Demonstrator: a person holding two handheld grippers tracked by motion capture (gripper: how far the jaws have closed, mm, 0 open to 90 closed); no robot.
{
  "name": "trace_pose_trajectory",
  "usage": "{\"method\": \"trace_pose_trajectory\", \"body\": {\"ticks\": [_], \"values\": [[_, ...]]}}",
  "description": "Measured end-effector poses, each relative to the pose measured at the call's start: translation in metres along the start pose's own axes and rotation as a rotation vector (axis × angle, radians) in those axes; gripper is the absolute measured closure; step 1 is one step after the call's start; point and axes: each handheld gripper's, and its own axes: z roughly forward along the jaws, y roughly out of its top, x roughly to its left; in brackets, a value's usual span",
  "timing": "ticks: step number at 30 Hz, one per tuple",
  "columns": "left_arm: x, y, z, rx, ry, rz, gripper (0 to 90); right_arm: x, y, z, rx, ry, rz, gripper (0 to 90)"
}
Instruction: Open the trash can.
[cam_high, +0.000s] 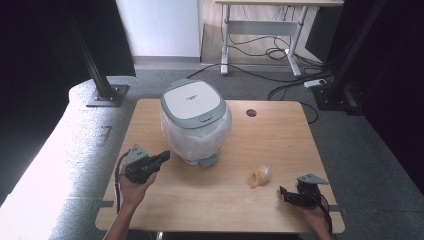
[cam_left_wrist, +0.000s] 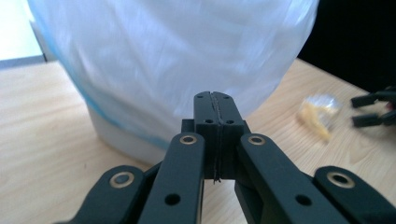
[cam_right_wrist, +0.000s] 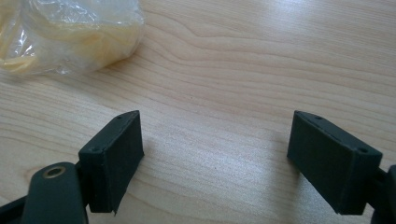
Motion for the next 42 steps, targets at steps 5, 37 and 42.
{"method": "trace_pose_trajectory", "body": {"ticks": [5, 37, 42], "values": [[-0.004, 0.015, -0.003, -0.022, -0.029, 0.007, 89.8, 0.0, 0.0, 0.0, 0.0, 0.0, 0.001, 17.7], [-0.028, 0.088, 0.025, -0.069, -0.08, 0.085, 89.9, 0.0, 0.0, 0.0, 0.0, -0.001, -0.002, 17.7], [-0.027, 0.094, 0.032, -0.066, -0.086, 0.077, 90.0, 0.0, 0.0, 0.0, 0.001, 0.0, -0.001, 17.7]]}}
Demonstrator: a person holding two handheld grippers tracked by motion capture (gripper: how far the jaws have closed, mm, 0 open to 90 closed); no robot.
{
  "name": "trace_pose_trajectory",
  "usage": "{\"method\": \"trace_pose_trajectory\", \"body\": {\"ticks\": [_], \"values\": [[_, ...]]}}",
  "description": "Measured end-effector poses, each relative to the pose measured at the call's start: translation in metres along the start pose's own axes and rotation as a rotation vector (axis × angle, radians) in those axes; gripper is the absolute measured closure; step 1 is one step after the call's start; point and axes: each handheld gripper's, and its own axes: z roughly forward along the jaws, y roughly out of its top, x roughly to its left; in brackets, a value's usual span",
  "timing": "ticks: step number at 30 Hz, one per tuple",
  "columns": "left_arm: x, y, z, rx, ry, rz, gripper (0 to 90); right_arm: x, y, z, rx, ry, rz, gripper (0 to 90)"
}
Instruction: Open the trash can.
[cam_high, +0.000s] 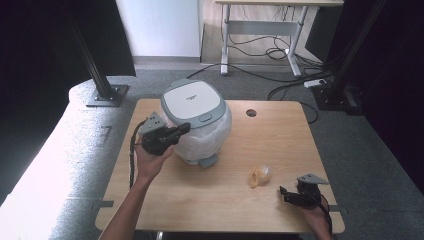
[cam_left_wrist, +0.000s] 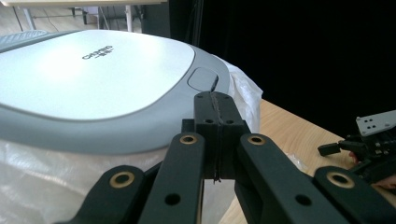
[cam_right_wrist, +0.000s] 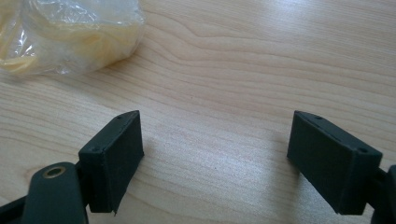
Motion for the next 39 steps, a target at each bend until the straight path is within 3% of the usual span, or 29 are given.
{"method": "trace_pose_trajectory", "body": {"ticks": [19, 39], "values": [[-0.003, 0.016, 0.033, 0.025, -0.02, -0.002, 90.0, 0.0, 0.0, 0.0, 0.0, 0.0, 0.0, 17.7], [-0.002, 0.031, 0.052, 0.041, -0.021, -0.002, 90.0, 0.0, 0.0, 0.0, 0.0, 0.0, 0.0, 17.7]]}}
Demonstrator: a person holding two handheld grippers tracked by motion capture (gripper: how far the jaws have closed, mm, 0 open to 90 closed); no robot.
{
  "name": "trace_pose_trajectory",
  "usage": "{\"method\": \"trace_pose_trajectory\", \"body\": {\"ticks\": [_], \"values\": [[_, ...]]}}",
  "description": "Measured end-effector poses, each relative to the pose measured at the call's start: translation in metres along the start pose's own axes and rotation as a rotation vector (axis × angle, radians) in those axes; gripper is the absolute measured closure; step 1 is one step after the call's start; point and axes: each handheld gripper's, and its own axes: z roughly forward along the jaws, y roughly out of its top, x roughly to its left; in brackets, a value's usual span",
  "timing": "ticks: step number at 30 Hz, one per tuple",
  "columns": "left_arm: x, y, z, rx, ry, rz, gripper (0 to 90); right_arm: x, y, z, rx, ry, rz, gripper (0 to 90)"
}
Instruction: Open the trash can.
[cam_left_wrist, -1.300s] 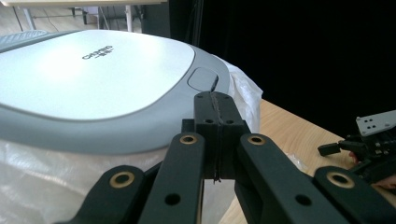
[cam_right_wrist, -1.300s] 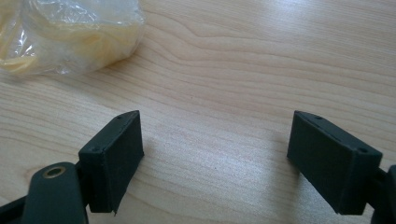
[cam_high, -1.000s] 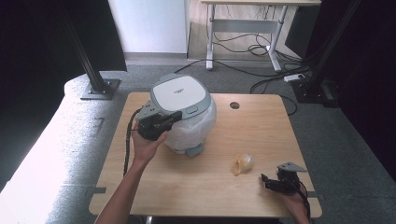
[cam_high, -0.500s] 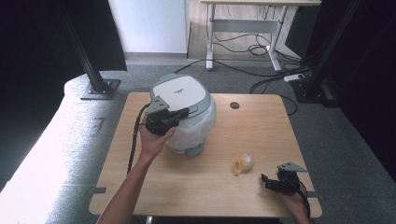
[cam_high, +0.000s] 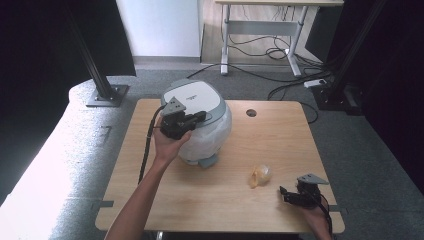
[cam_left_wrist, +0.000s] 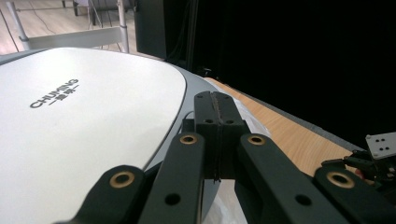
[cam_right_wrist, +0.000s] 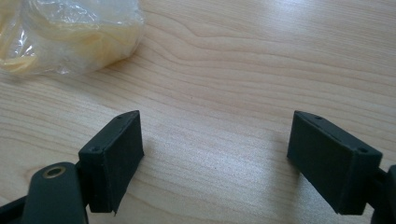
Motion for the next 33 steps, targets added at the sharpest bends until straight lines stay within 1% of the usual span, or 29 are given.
{"method": "trace_pose_trajectory", "body": {"ticks": [4, 8, 10, 15, 18, 24, 27, 33], "values": [[-0.001, 0.0, 0.005, 0.012, 0.002, 0.002, 90.0, 0.0, 0.0, 0.0, 0.0, 0.0, 0.0, 17.7], [-0.001, -0.002, 0.01, 0.03, 0.012, 0.006, 90.0, 0.0, 0.0, 0.0, 0.0, 0.0, 0.0, 17.7], [0.0, -0.002, 0.01, 0.026, 0.003, -0.009, 90.0, 0.0, 0.0, 0.0, -0.001, 0.0, 0.0, 17.7], [-0.001, -0.003, 0.011, 0.022, 0.007, -0.009, 90.0, 0.0, 0.0, 0.0, -0.001, 0.0, 0.0, 17.7], [0.001, -0.004, 0.011, 0.015, -0.004, -0.022, 90.0, 0.0, 0.0, 0.0, 0.0, 0.0, 0.001, 17.7], [0.002, -0.004, 0.011, 0.014, -0.012, -0.034, 90.0, 0.0, 0.0, 0.0, -0.001, 0.0, 0.0, 17.7], [-0.001, -0.007, 0.012, 0.01, -0.005, -0.024, 90.0, 0.0, 0.0, 0.0, -0.001, 0.0, 0.001, 17.7], [0.001, -0.007, 0.012, 0.009, -0.007, -0.039, 90.0, 0.0, 0.0, 0.0, -0.001, -0.001, 0.001, 17.7]]}}
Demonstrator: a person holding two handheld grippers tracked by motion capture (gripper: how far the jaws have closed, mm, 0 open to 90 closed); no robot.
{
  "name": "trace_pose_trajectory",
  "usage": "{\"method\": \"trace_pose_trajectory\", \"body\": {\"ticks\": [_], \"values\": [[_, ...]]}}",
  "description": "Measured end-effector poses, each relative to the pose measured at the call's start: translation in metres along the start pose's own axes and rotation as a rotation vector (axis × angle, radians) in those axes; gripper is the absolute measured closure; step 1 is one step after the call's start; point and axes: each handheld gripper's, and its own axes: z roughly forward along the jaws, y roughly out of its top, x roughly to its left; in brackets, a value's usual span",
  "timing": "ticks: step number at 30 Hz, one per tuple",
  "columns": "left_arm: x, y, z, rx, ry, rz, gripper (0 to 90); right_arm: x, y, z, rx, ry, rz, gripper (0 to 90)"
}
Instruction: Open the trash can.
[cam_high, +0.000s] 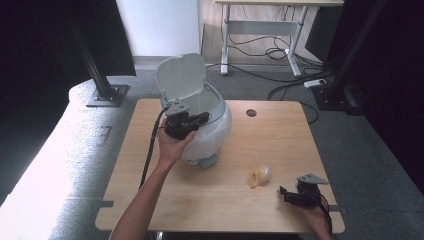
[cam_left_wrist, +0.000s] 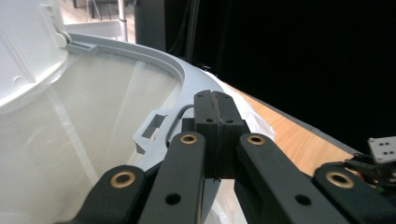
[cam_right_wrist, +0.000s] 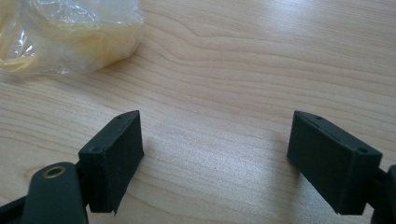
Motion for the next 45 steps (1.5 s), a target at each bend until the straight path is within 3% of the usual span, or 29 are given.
{"method": "trace_pose_trajectory", "body": {"ticks": [7, 14, 20, 27, 31, 37, 40, 45], "values": [[0.003, 0.001, -0.002, -0.002, -0.04, -0.037, 89.5, 0.0, 0.0, 0.0, 0.0, 0.0, 0.001, 17.7], [-0.015, -0.002, -0.021, -0.043, -0.062, 0.028, 81.2, 0.0, 0.0, 0.0, 0.002, 0.001, 0.0, 17.7], [-0.018, -0.013, -0.037, -0.053, -0.054, 0.034, 78.5, 0.0, 0.0, 0.0, 0.001, 0.001, 0.001, 17.7], [-0.015, -0.041, -0.058, -0.056, -0.039, 0.024, 72.9, 0.0, 0.0, 0.0, 0.001, 0.001, 0.0, 17.7], [-0.014, -0.055, -0.066, -0.059, -0.017, 0.033, 63.2, 0.0, 0.0, 0.0, 0.0, 0.001, 0.0, 17.8], [-0.009, -0.077, -0.069, -0.012, 0.045, 0.049, 39.6, 0.0, 0.0, 0.0, 0.0, 0.001, 0.001, 17.8], [-0.005, -0.086, -0.07, -0.004, 0.054, 0.042, 33.8, 0.0, 0.0, 0.0, 0.0, 0.001, 0.001, 17.7], [0.007, -0.119, -0.067, 0.049, 0.092, 0.014, 27.8, 0.0, 0.0, 0.0, 0.0, 0.001, 0.001, 17.8]]}}
